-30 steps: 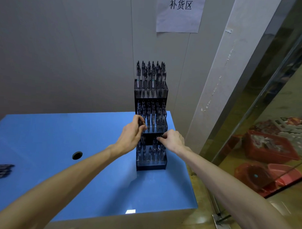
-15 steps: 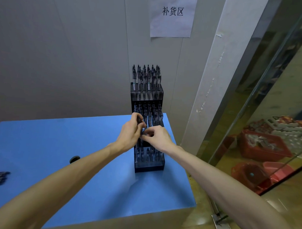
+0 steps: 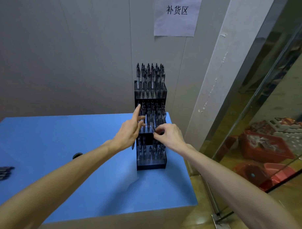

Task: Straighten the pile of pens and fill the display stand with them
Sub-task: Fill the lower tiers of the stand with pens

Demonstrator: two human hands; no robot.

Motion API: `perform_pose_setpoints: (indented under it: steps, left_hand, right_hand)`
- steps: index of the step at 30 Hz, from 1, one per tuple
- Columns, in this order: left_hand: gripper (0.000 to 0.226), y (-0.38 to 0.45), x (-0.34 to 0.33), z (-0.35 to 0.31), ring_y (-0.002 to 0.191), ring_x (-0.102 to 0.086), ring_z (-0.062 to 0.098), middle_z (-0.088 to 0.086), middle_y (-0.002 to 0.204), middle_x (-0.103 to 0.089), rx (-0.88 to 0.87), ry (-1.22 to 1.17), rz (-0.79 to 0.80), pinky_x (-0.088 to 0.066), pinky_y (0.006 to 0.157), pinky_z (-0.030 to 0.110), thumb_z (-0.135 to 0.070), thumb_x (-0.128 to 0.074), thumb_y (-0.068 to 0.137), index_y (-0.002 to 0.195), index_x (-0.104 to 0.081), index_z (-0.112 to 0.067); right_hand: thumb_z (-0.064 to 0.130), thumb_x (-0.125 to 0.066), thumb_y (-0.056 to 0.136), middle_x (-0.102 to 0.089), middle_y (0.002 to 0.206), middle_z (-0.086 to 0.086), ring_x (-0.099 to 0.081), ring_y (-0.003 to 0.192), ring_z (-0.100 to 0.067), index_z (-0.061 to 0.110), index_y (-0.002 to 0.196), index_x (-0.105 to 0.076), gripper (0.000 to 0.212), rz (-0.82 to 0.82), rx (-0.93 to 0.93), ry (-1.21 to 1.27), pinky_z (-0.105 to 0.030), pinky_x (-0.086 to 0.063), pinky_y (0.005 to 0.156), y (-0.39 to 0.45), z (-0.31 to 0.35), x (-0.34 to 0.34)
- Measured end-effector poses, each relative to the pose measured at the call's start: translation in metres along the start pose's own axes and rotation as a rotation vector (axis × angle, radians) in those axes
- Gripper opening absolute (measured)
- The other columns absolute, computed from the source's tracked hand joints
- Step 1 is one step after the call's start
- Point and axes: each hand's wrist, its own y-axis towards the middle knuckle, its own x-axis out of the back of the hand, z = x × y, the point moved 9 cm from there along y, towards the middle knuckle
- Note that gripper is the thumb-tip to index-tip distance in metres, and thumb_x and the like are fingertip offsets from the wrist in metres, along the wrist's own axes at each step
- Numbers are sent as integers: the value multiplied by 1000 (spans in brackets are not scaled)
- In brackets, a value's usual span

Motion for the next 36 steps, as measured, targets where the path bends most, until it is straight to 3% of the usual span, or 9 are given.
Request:
perform_pose_setpoints:
  steps: [4, 8, 12, 17, 21, 24, 29, 32, 36]
  left_hand:
    - [45, 2, 9, 0, 79, -70, 18, -7, 82, -69, -6, 51, -63, -58, 81, 47, -33, -29, 112, 154, -21, -23]
    - [31, 8, 9, -8, 58, -61, 25, 1, 61, -60, 3, 123, -106, -54, 64, 50, -35, -30, 111, 140, -31, -23]
    - [21, 12, 2, -10, 52, -51, 23, 0, 66, -52, 75, 19, -79, -50, 56, 51, -28, -34, 108, 128, -33, -24]
    - [10, 10, -4, -1, 81, -60, 37, 8, 91, -56, 116, -53, 36, -52, 72, 59, -20, -31, 104, 113, -35, -23]
    - [12, 7, -4, 3, 95, -63, 24, 0, 101, -59, 118, -89, 57, -54, 87, 51, -13, -34, 107, 119, -38, -16]
    - [17, 6, -1, 7, 102, -65, 16, -4, 111, -66, 83, -97, 50, -55, 92, 44, -12, -42, 108, 125, -41, -14]
    - [12, 3, 11, 14, 91, -72, 14, -5, 97, -75, 108, -140, -45, -57, 84, 45, -25, -61, 103, 107, -49, -22]
    - [5, 2, 15, 17, 83, -72, 17, -6, 86, -74, 82, -111, -53, -58, 81, 47, -27, -64, 101, 99, -64, -24]
    - [18, 0, 19, 13, 90, -70, 6, -8, 97, -74, 54, -39, -56, -57, 87, 35, -28, -60, 104, 116, -70, -19]
  right_hand:
    - [25, -70, 74, -73, 71, 5, -70, 66, -12, 24, 89, -64, 16, 71, -70, 125, -39, -60, 71, 1, -9, 6]
    - [10, -70, 80, -73, 76, -4, -73, 61, -17, 17, 109, -52, 35, 128, -100, 285, -41, -62, 62, 1, -2, 9]
    - [7, -64, 84, -74, 78, -13, -74, 62, -25, 11, 118, -59, 35, 157, -158, 459, -33, -58, 55, 4, -1, 5]
    - [11, -62, 91, -74, 71, -9, -74, 62, -23, 8, 90, -64, 4, 179, -209, 434, -33, -59, 57, 6, -6, -3]
    - [20, -63, 97, -75, 75, -12, -76, 68, -22, -2, 90, -67, 24, 195, -213, 429, -36, -63, 64, 12, -6, -7]
    - [22, -63, 96, -75, 84, -12, -75, 70, -21, 3, 95, -68, 20, 167, -157, 375, -39, -64, 68, 15, -1, -4]
    - [21, -68, 89, -73, 81, -1, -71, 67, -20, 21, 113, -49, 30, 116, -4, 209, -43, -62, 65, 17, 8, 5]
    - [24, -56, 101, -73, 81, -4, -73, 70, -18, 18, 115, -48, 17, 101, 0, 273, -46, -62, 66, 17, 11, 8]
    - [36, -44, 108, -72, 85, -11, -73, 71, -21, 9, 100, -59, 32, 83, -17, 326, -46, -63, 67, 21, 13, 13]
